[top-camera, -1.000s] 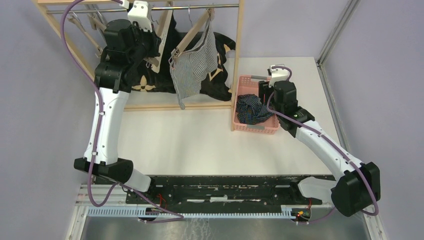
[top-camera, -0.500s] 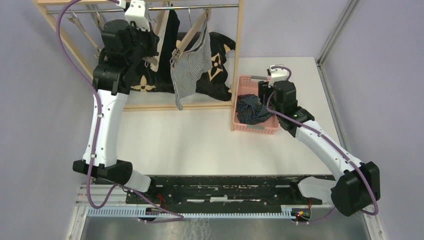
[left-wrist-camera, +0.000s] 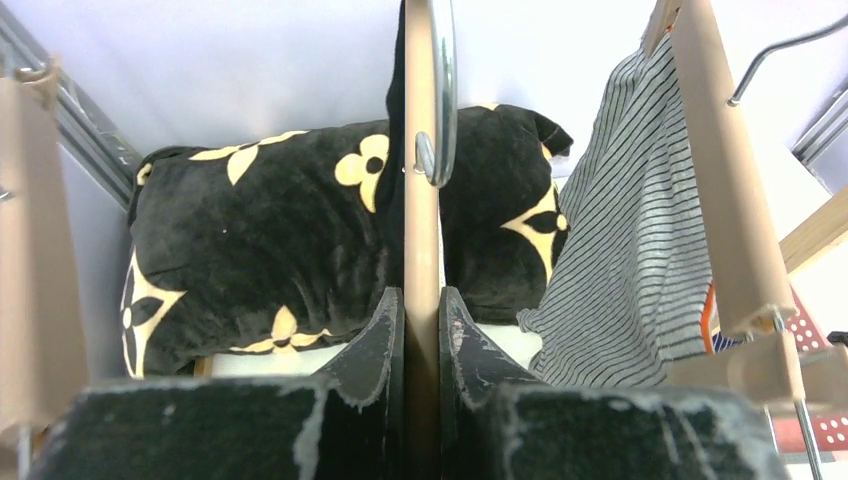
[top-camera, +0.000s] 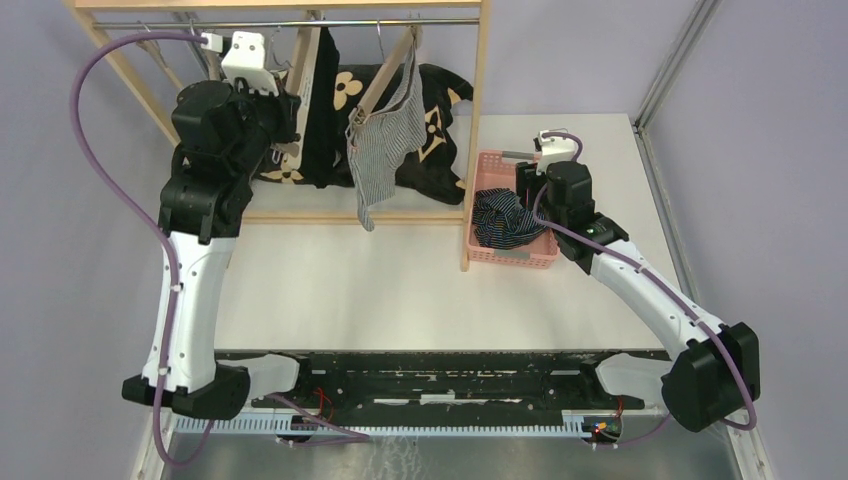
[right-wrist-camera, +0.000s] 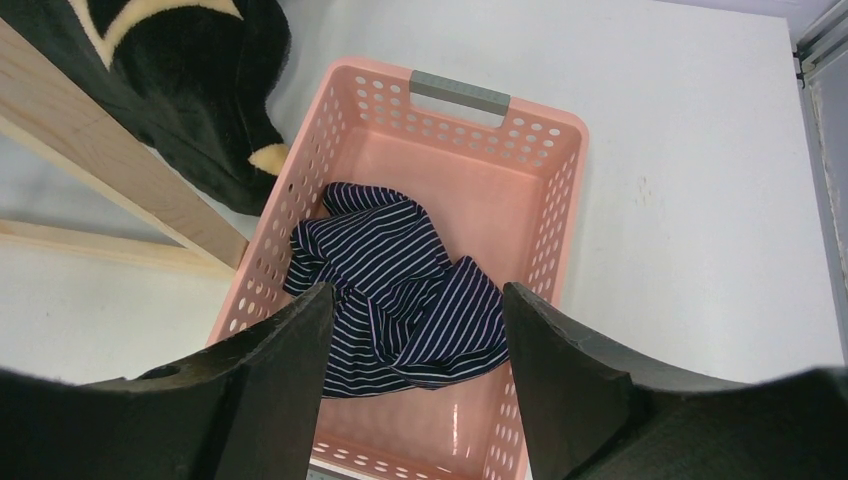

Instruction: Remove the underwear clipped to the hanger

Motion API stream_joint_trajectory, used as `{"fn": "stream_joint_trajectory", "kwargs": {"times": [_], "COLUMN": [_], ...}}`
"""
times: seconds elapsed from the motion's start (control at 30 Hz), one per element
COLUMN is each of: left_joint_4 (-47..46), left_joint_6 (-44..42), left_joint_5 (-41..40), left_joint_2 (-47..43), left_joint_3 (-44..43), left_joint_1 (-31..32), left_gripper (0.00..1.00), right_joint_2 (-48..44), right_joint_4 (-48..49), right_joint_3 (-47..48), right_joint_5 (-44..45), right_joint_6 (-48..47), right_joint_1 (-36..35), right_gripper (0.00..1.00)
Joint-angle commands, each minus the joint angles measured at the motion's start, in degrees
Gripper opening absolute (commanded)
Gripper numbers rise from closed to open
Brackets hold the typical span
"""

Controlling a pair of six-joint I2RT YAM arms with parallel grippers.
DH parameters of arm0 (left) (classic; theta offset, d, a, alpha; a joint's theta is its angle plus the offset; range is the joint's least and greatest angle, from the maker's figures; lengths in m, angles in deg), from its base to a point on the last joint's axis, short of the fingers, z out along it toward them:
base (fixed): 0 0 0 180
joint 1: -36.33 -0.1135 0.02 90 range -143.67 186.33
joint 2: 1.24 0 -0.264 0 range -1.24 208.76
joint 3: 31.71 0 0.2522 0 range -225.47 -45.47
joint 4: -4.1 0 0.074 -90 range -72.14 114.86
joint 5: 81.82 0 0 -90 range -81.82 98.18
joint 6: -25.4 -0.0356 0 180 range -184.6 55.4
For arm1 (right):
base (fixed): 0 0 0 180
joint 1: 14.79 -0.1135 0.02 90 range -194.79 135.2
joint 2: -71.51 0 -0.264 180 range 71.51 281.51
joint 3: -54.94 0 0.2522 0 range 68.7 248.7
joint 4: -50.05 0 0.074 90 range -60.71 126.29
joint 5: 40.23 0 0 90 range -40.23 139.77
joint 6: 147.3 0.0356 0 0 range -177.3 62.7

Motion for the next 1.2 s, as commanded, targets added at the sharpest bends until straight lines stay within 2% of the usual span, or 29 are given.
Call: {"fn": "stream_joint_trajectory", "kwargs": {"times": [0.0,0.2,0.47,0.67,0.9,0.93,1.03,1.07,1.17], "left_joint_4": [-4.78,-4.66,4.03,17.81,23.95,24.43,22.69,20.61,14.85], "left_joint_6": [1.92,1.29,1.87,-0.14,4.66,5.25,6.89,8.24,10.52], "left_joint_5": [-2.24,-3.58,3.20,9.00,15.00,16.67,28.89,35.45,46.64], "left_joint_2": [-5.58,-8.94,-15.75,-24.05,-36.53,-37.90,-41.76,-43.37,-46.29], "left_joint_3": [2.71,8.42,12.49,14.01,24.64,26.06,30.36,31.81,34.23], "left_joint_1": [0.12,0.16,0.12,0.10,0.17,0.18,-0.06,-0.30,-1.56], "left_gripper": [0.03,0.03,0.03,0.03,0.03,0.03,0.03,0.03,0.03], "right_joint_2": [0.42,1.13,0.69,0.47,-2.00,-2.45,-3.40,-3.82,-5.44], "right_joint_4": [2.76,2.65,2.42,-0.06,-2.83,-2.99,-4.52,-5.68,-5.90], "right_joint_3": [0.38,0.54,0.91,3.52,4.10,4.20,5.27,6.55,7.94], "right_joint_5": [-0.24,-1.30,-2.58,-12.25,-22.27,-23.98,-29.29,-31.60,-39.85], "right_joint_6": [0.47,1.02,0.95,2.17,2.55,2.35,1.82,1.73,2.49], "right_joint_1": [0.22,0.26,0.19,0.22,0.24,0.22,0.15,0.20,0.18], "right_gripper": [0.71,0.71,0.72,0.72,0.73,0.73,0.74,0.75,0.76]}}
